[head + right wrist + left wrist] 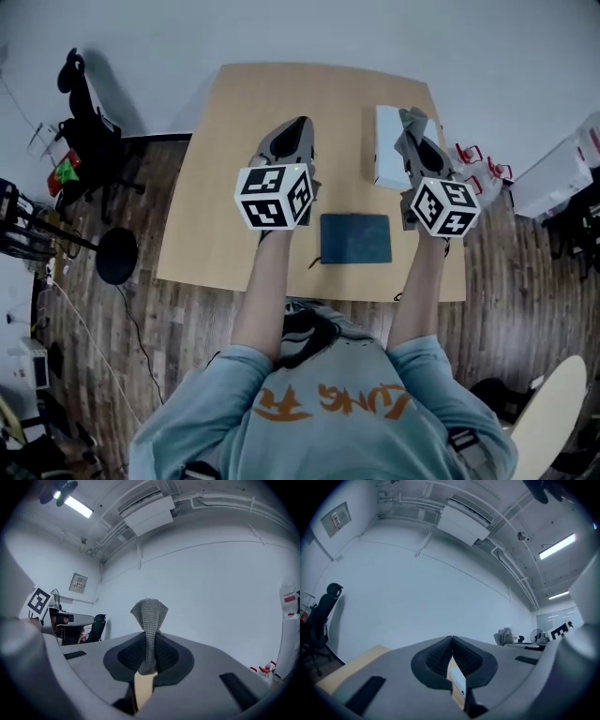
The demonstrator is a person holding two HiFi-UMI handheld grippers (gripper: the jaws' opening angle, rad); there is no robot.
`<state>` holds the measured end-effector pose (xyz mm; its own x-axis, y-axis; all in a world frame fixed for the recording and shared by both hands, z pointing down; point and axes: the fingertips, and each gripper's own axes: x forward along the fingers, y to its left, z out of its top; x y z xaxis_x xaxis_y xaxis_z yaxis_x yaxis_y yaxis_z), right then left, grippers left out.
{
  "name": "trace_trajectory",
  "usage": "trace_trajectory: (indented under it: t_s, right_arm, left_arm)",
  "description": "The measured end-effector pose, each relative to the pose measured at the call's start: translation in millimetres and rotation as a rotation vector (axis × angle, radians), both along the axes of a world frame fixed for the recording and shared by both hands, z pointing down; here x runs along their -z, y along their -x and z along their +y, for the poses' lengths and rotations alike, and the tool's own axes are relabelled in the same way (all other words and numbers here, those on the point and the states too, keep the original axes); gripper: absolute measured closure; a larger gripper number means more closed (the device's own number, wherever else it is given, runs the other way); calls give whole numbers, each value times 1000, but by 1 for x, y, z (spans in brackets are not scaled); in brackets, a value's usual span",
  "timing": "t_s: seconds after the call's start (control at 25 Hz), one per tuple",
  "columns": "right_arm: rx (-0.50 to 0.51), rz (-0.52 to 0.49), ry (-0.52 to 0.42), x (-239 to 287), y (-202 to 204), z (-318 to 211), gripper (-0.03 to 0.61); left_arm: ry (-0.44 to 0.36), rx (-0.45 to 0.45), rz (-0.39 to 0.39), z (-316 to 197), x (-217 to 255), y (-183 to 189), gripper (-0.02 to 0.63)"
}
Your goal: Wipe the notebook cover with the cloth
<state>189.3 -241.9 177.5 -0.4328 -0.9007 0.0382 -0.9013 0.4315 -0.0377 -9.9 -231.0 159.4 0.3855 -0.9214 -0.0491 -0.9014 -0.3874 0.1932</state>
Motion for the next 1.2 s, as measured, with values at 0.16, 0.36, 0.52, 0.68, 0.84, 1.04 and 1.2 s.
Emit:
trace_trajectory:
  t_s: [0.16, 0.36, 0.52, 0.68, 0.84, 1.04, 1.2]
  right_arm:
    - [-17, 2, -56, 13, 14, 16, 551]
    - [-51, 33, 13, -19, 22, 24, 551]
    - [-58, 62, 15, -23, 25, 30, 551]
    - [-73, 81, 11, -25, 20, 32, 551]
    - [-85, 75, 2, -24, 17, 29, 551]
    - [-97, 78, -23, -16, 22, 23, 551]
    - [-91, 86, -38, -12, 22, 16, 551]
  left_arm:
    - [-66, 40, -70, 12, 20, 14, 597]
    - [-47, 40, -98, 20, 6, 22, 597]
    - [-29, 42, -100, 20, -3, 25, 597]
    - [-20, 28, -110, 17, -11, 17, 597]
    - [-15, 15, -125, 15, -15, 12, 597]
    - [-3, 13, -137, 12, -19, 16, 597]
    - [7, 26, -136, 6, -23, 17, 596]
